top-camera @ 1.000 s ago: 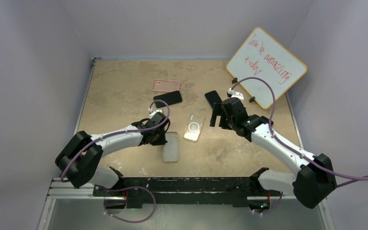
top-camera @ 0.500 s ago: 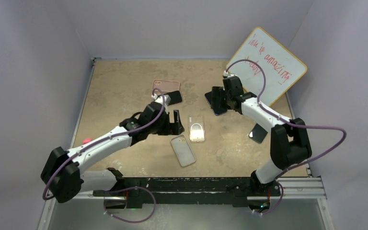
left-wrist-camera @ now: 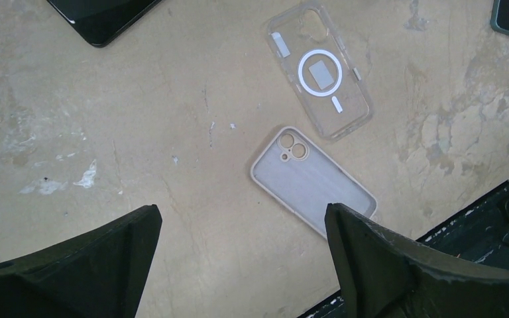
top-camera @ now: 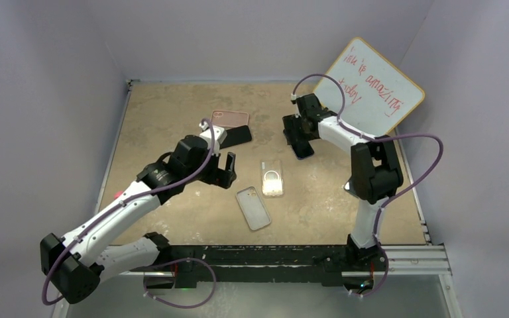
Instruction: Put the phone into the phone case
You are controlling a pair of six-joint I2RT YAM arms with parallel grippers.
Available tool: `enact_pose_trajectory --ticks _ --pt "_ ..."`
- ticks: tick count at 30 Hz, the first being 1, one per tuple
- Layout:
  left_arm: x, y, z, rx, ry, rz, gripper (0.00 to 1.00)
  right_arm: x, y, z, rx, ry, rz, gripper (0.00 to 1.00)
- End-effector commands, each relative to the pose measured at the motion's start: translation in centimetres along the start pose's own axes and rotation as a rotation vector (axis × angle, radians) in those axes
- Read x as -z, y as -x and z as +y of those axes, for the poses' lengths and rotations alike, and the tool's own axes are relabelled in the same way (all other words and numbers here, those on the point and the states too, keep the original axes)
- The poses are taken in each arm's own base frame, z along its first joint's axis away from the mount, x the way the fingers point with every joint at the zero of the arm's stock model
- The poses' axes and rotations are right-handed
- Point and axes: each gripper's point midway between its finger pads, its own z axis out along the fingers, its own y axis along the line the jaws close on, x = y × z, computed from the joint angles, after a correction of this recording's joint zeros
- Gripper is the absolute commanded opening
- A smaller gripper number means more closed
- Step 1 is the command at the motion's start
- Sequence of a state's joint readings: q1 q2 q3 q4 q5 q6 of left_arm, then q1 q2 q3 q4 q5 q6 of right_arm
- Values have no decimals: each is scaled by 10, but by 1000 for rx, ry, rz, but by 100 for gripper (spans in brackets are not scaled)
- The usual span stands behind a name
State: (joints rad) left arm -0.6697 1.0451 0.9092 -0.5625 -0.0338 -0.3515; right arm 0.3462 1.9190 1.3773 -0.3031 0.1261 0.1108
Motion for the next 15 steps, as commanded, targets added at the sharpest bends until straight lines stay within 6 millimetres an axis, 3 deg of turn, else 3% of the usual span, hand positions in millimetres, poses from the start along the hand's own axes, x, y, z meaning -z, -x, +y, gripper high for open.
enact_pose_trajectory --ticks 1,5,15 --pt "19 11 3 -73 -6 -62 100 3 14 -2 61 22 -2 89" --pt "25 16 -3 -89 -44 -98 100 -10 8 -9 79 9 56 91" --pt "31 18 0 -83 -32 -125 100 -34 -10 -3 80 70 124 89"
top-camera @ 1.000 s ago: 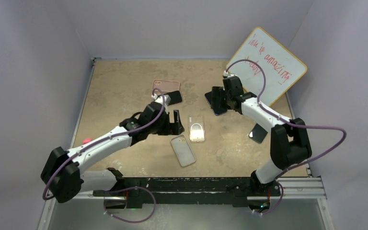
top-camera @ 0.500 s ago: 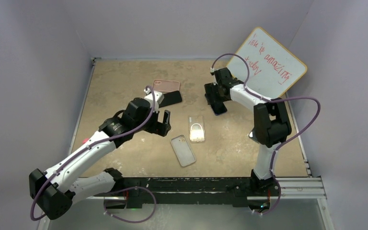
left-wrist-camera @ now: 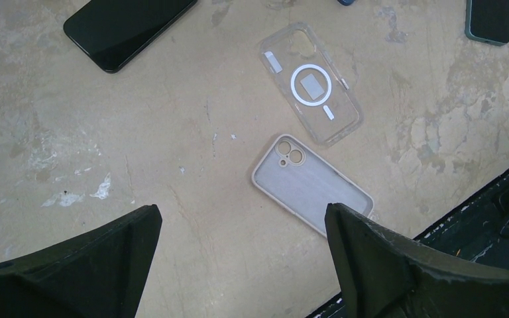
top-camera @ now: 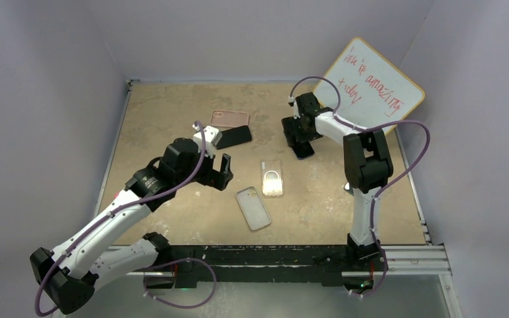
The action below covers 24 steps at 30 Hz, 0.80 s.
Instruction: Put the phone into the phone case
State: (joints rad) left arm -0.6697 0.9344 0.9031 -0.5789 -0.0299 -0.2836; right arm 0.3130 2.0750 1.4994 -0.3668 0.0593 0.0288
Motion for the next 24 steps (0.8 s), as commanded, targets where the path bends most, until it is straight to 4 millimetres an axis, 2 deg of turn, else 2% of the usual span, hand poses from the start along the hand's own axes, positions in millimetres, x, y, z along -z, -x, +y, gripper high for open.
enact_pose_trajectory --ticks 1,6,11,17,24 --pt "4 8 1 -20 -4 -43 100 0 -2 3 19 32 25 87" --pt "5 8 2 -22 2 -42 100 -8 -15 2 13 26 58 79" --pt "4 9 6 -16 18 -46 99 -5 -17 0 7 12 60 67" --pt "4 9 11 -9 40 -43 99 10 -20 -2 -69 -20 40 56" --pt "3 8 12 -3 43 -38 99 23 -39 -3 -193 -55 44 51"
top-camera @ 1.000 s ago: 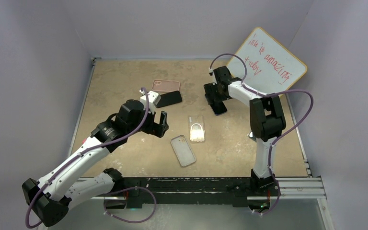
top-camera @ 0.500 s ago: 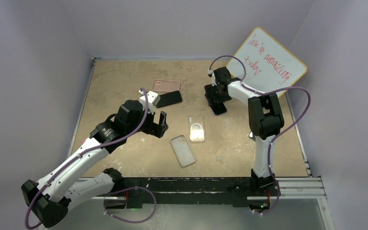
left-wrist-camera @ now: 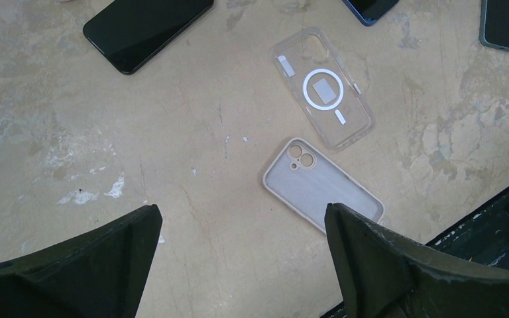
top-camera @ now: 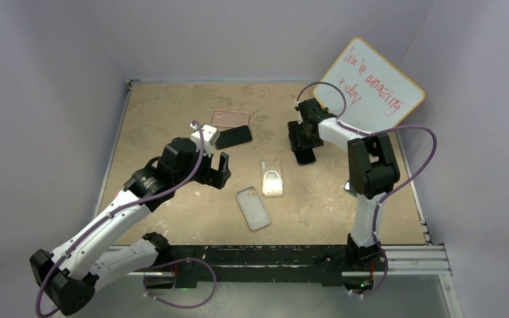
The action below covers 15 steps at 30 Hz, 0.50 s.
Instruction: Put the phone into the phone case
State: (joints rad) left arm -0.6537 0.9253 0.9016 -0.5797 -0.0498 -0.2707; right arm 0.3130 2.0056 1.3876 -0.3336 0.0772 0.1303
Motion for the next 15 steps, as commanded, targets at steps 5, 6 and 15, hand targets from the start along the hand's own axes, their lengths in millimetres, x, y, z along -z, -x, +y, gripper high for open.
enact_pose_trajectory --ticks 5,6,15 --pt "2 7 6 4 19 -33 99 40 -25 3 -141 -18 -15 49" --pt "3 8 6 6 23 -36 99 46 -29 4 -154 -17 -18 48" --pt "8 14 13 18 49 -66 98 95 -41 28 -166 3 -140 45"
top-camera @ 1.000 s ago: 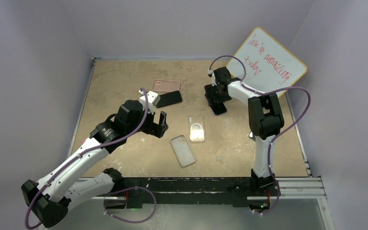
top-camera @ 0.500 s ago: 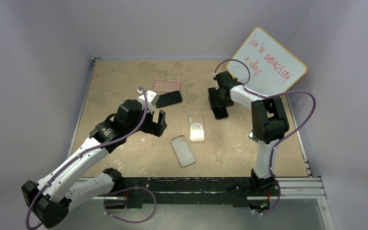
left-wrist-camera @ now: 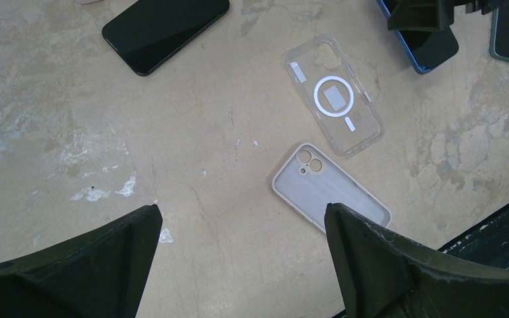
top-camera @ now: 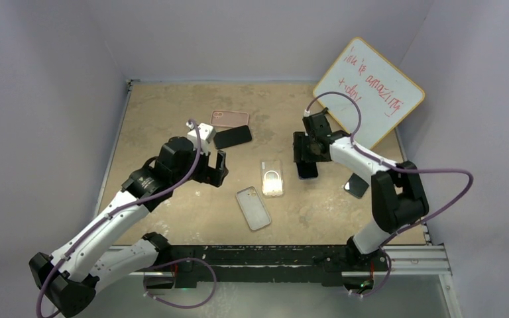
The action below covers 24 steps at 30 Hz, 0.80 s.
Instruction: Put the phone into the phone case
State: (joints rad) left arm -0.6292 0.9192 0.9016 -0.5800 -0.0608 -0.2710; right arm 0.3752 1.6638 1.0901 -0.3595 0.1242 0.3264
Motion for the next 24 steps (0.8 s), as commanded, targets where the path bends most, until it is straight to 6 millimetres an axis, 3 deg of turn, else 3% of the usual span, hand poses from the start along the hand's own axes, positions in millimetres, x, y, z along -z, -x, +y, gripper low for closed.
enact_pose_trajectory --ticks 1,5,11,16,24 --pt "8 12 6 6 27 -62 98 31 7 23 -18 38 -121 45" --pt "12 15 11 15 53 -81 98 48 -12 61 -9 159 -107 45" --pt "19 19 24 31 131 -107 97 75 -45 136 -49 498 -95 45" --pt "23 20 31 44 167 -118 97 86 -72 167 -27 560 -80 45" --pt "30 23 39 59 214 -142 96 84 -103 192 -7 564 -44 45"
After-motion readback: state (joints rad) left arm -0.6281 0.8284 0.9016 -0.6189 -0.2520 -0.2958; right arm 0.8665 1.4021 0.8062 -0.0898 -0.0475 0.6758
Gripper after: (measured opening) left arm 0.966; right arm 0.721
